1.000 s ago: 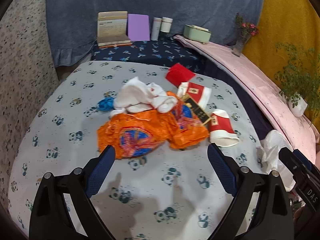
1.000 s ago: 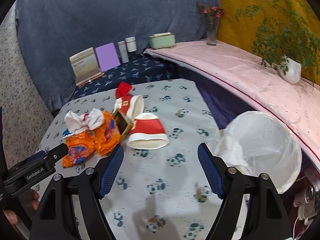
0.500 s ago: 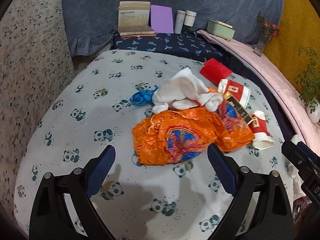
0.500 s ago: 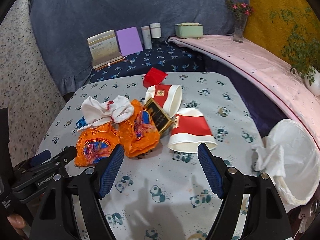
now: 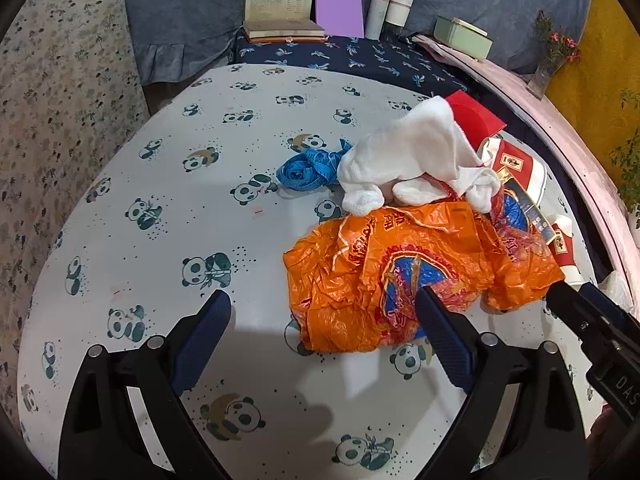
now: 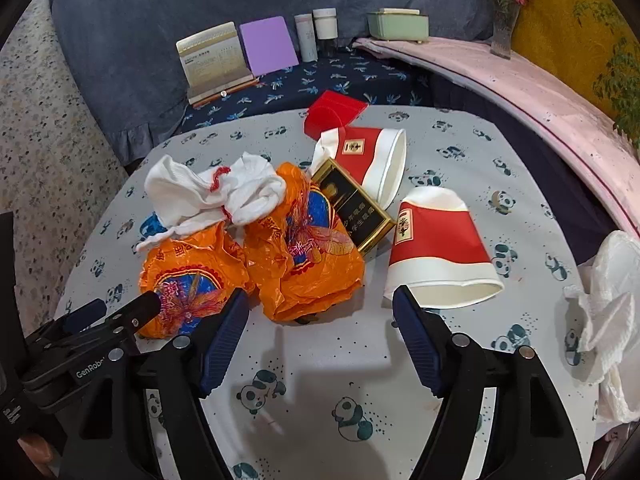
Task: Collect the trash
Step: 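Move both tools back over the orange plastic bags on the table, then grasp an orange plastic bag with each tool and lift them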
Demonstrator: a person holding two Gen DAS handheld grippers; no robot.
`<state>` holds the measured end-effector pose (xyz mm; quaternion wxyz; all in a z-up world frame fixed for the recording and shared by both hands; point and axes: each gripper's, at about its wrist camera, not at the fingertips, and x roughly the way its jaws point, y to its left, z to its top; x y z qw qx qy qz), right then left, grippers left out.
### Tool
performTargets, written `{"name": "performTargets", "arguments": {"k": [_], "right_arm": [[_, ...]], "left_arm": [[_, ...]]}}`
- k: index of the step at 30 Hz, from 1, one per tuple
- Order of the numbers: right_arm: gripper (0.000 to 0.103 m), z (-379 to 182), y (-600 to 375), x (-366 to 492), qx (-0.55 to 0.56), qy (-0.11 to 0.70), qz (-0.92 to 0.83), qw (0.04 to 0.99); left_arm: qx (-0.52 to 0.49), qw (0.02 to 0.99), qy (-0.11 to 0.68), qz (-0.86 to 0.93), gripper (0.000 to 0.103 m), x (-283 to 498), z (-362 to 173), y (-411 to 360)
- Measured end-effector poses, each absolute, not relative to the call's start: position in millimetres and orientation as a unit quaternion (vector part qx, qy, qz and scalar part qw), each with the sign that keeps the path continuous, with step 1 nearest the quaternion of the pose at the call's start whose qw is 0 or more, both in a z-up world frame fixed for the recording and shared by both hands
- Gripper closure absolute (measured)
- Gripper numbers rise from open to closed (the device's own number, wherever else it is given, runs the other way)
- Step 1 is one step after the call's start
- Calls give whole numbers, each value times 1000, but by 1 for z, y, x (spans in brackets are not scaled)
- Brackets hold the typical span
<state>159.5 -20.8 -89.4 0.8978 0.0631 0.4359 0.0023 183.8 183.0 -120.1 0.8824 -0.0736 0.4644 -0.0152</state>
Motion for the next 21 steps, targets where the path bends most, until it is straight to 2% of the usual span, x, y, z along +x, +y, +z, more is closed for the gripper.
{"name": "performTargets", "arguments": {"k": [11,13,16,21], "right_arm": [[37,-114,-27,186,84,456,0,886],[41,-117,-29,189,91,458,0,884],[50,-120,-29,195,97,463,5,881],[76,-121,-23,198,93,463,18,881]], "left_arm": [[-72,872,483,-25,14,204,-138,177],[-67,874,481,-29,17,205,-139,175],[-59,874,481,-39,28,206,-138,170],[-65,871,484,-58,54,206,-134,166]]}}
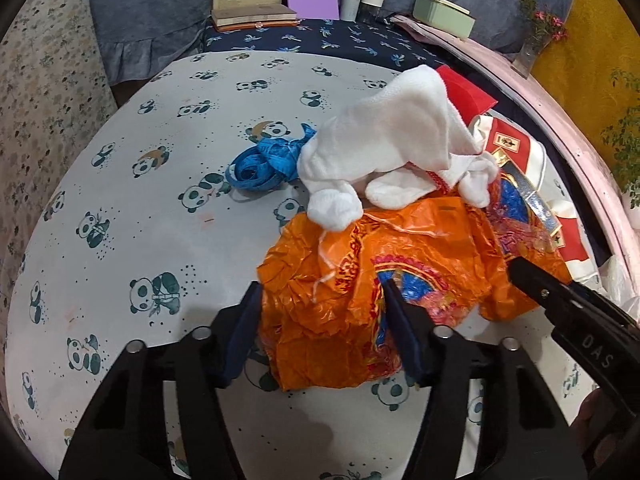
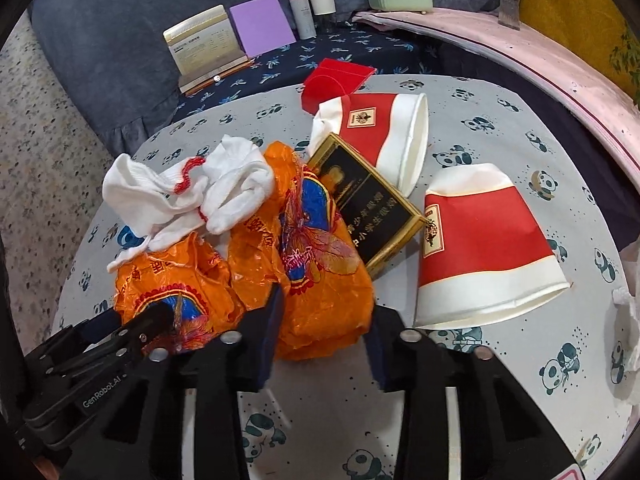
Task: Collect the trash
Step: 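Grasp an orange plastic bag with each tool and lift them, then carry both orange bags over the white bin and open both tools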
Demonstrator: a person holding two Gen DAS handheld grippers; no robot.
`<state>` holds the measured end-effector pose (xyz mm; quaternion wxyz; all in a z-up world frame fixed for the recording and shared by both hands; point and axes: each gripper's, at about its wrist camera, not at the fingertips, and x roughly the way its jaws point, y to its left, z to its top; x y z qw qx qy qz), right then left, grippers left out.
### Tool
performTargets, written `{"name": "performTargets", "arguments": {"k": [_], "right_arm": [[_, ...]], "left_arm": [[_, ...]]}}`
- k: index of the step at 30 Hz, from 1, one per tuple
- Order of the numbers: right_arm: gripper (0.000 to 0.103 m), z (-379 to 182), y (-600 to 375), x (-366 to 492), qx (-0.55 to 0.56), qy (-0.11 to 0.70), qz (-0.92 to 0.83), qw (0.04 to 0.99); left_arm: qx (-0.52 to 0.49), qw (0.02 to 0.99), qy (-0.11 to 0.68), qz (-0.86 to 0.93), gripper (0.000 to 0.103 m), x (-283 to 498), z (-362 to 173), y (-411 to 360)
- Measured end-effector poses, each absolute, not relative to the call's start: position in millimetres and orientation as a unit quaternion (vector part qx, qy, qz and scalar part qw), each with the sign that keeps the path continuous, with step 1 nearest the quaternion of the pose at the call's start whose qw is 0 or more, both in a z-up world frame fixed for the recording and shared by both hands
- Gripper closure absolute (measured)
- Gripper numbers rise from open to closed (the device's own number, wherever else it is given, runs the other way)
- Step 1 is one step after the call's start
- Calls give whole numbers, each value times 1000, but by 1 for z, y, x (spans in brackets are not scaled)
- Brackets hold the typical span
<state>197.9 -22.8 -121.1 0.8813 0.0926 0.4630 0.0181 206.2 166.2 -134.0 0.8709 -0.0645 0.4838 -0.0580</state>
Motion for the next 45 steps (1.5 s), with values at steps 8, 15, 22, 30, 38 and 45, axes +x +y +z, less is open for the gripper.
{"name": "performTargets", "arguments": {"k": [8,15,22,30,38,45], "right_arm": [[96,-101,-20,182,90,439,33,893],[96,-69,-38,157,100,404,20,909],[96,-35,-67,120,111,364,-3,925],[96,-9,-108,77,128,330,-39,934],[96,1,-154,38,149,309,-81,936],[96,2,-199,7,172,294,-125,932]], "left_arm": [[-58,876,471,-84,71,192,-116,151],[-55,888,445,-104,71,170,-85,136],[-49,897,419,-129,71,143,-54,114],[-25,903,396,-165,71,113,-27,73],[7,901,383,-206,71,89,-15,22],[30,894,377,-242,71,74,-9,-25]]}}
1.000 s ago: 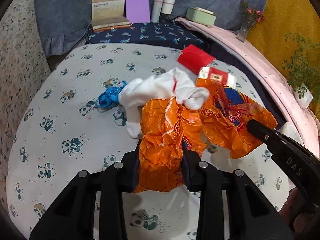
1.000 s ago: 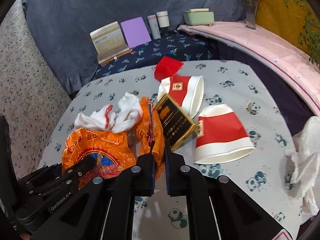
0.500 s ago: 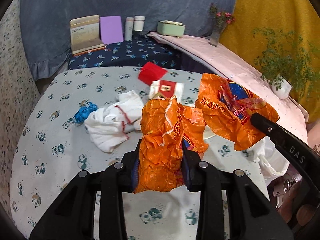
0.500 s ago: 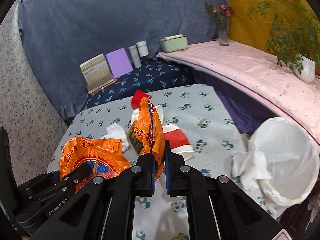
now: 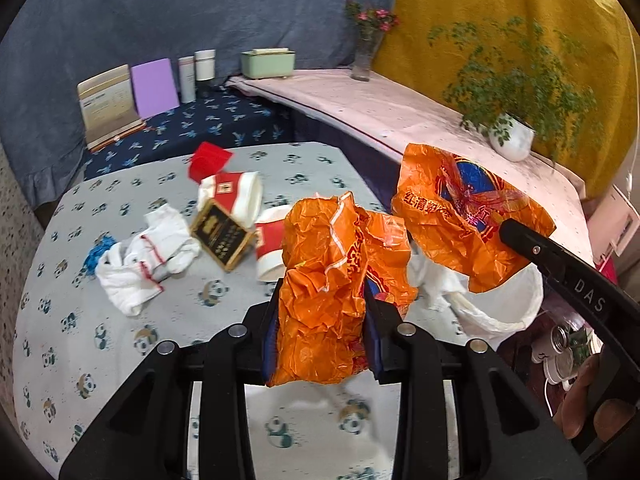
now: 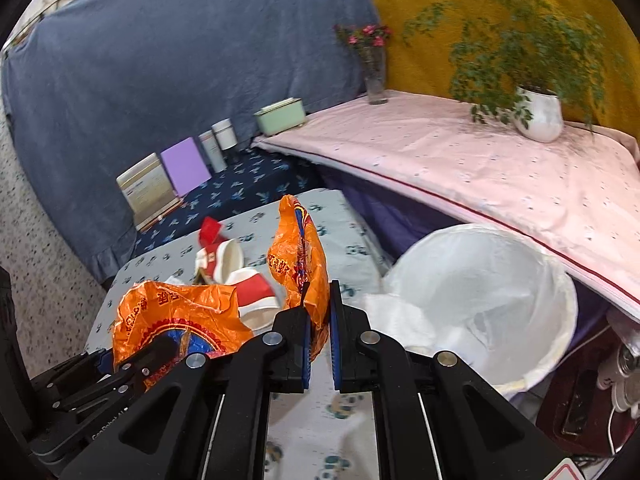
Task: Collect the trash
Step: 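Carry both orange bags over the white bin and open both tools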
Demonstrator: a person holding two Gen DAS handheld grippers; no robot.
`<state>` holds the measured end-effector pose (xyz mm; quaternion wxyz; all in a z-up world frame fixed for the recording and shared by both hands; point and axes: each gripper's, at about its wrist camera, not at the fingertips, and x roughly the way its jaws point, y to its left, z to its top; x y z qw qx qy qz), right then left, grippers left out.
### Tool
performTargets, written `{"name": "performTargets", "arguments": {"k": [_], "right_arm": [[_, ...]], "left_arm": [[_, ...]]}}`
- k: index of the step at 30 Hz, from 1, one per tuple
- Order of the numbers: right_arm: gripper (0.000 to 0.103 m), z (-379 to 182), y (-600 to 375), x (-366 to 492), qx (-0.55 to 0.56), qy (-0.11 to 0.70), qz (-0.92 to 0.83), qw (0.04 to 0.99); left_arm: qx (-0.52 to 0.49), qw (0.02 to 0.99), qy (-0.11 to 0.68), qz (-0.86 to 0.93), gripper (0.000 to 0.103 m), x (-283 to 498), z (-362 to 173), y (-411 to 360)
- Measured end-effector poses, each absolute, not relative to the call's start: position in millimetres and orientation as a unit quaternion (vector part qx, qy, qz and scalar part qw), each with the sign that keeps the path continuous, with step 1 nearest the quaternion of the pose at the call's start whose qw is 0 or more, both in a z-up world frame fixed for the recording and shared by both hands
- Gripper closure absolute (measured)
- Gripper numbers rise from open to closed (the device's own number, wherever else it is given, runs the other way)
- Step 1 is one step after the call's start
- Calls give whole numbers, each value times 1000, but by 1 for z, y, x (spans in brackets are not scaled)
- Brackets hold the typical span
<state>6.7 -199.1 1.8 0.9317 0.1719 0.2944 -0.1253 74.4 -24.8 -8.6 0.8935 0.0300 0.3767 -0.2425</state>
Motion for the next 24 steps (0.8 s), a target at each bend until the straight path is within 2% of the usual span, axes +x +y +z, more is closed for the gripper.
{"name": "performTargets", "arguments": {"k": [24], "right_arm": [[96,-31,-330,-66,242,280,-249,895]], "left_arm": [[101,854,376,-344,71,51,-14,-183]]}}
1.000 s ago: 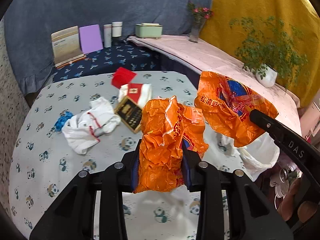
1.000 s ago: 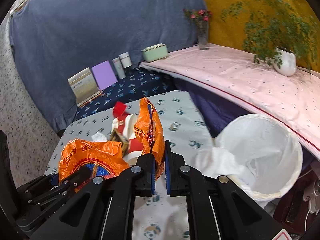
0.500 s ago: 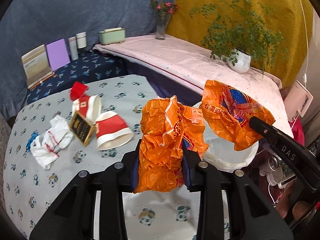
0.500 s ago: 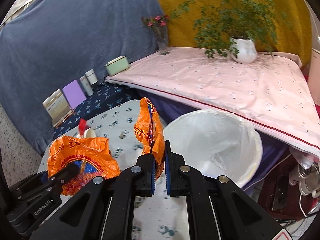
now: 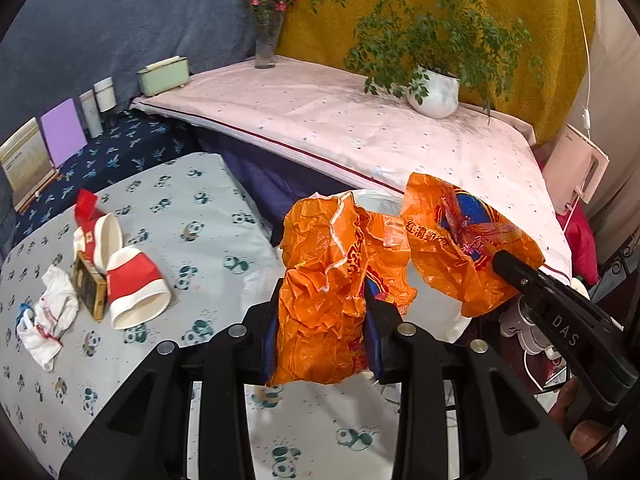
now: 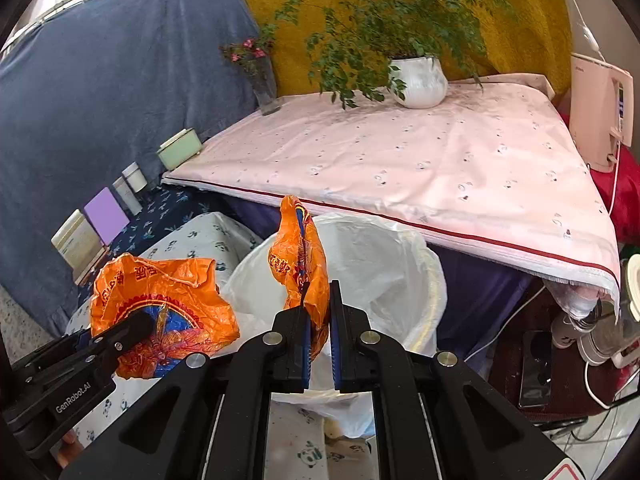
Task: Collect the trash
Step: 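Carry both orange bags over the white bin and open both tools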
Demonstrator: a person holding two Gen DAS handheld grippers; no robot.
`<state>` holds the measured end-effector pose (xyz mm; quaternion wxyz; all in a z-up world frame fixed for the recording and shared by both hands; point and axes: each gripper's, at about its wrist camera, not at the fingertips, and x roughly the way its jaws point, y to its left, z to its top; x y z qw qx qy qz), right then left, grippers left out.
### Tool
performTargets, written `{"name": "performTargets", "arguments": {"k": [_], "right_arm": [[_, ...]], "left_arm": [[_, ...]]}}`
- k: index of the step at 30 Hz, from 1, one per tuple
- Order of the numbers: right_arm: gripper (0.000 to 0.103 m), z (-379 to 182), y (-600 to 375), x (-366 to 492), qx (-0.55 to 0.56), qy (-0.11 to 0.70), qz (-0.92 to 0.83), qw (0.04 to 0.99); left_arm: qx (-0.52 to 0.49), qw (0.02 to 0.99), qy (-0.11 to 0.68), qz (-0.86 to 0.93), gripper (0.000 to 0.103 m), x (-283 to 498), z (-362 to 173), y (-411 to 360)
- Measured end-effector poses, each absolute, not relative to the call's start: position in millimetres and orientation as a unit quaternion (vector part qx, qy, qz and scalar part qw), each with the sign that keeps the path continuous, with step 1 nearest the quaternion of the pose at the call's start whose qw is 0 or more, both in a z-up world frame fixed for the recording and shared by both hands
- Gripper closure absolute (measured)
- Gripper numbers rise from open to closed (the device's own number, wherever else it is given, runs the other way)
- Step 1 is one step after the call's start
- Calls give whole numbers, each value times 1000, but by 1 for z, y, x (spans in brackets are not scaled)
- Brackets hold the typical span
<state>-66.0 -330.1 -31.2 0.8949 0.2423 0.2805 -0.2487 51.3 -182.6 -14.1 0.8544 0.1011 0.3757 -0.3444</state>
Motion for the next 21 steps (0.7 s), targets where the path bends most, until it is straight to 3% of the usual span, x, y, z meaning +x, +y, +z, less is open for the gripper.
{"name": "performTargets", "arguments": {"k": [17,20,21], "right_arm": [[96,-57,-358,-60,259,297,-259,882],[95,-58,-359,-58,257,298,-261,881],[93,-59,-359,-57,256,299,-262,881]], "left_arm": [[113,836,400,-360,70,60,-35,-225],[106,833,406,-362,67,65,-40,-227],[104,832,408,-361,60,67,-41,-228]]}}
